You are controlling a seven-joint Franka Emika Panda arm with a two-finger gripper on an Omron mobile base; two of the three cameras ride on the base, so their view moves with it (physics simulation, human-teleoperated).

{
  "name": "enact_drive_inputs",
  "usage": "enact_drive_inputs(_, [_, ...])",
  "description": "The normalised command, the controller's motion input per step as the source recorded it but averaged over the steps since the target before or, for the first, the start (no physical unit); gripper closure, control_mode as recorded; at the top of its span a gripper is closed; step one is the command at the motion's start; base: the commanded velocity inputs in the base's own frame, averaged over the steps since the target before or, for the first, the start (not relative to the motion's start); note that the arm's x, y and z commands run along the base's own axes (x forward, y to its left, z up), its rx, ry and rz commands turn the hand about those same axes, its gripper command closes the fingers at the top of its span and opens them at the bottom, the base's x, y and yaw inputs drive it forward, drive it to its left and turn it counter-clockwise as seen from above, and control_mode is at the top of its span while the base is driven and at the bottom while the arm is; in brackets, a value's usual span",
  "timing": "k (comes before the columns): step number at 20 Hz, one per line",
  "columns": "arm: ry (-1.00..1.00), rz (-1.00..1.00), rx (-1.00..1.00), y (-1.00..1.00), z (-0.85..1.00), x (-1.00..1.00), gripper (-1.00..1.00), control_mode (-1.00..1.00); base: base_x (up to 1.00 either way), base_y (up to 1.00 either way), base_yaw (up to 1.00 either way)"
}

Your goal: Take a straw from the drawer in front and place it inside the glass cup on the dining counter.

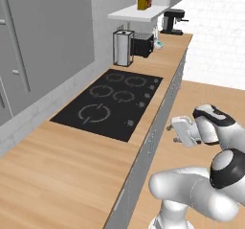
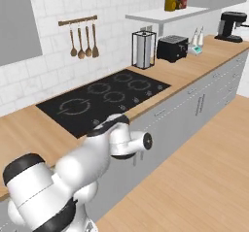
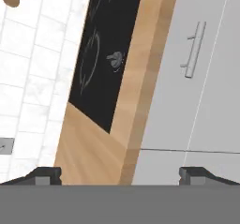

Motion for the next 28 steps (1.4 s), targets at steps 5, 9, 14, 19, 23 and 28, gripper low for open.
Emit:
enact_drive_inputs(5, [0.0,0.02,0.49,-0.04,-0.63,0.41,-1.0,-1.0,0.0,0.0,0.0])
enact_drive_inputs(9, [0.01,0.02,0.34,-0.06,-0.46,0.35,-1.0,-1.0,0.0,0.0,0.0])
enact_drive_inputs(14, [0.0,0.0,0.2,-0.01,-0.36,0.48,-1.0,-1.0,0.0,0.0,0.0])
enact_drive_inputs(19, [0.0,0.01,0.03,-0.11,-0.44,0.39,-1.0,-1.0,0.0,0.0,0.0])
enact_drive_inputs(23, [0.01,0.0,0.02,-0.2,-0.47,0.31,-1.0,-1.0,0.0,0.0,0.0])
enact_drive_inputs(28, [0.03,0.0,0.02,0.12,-0.15,0.41,-1.0,-1.0,0.0,0.0,0.0])
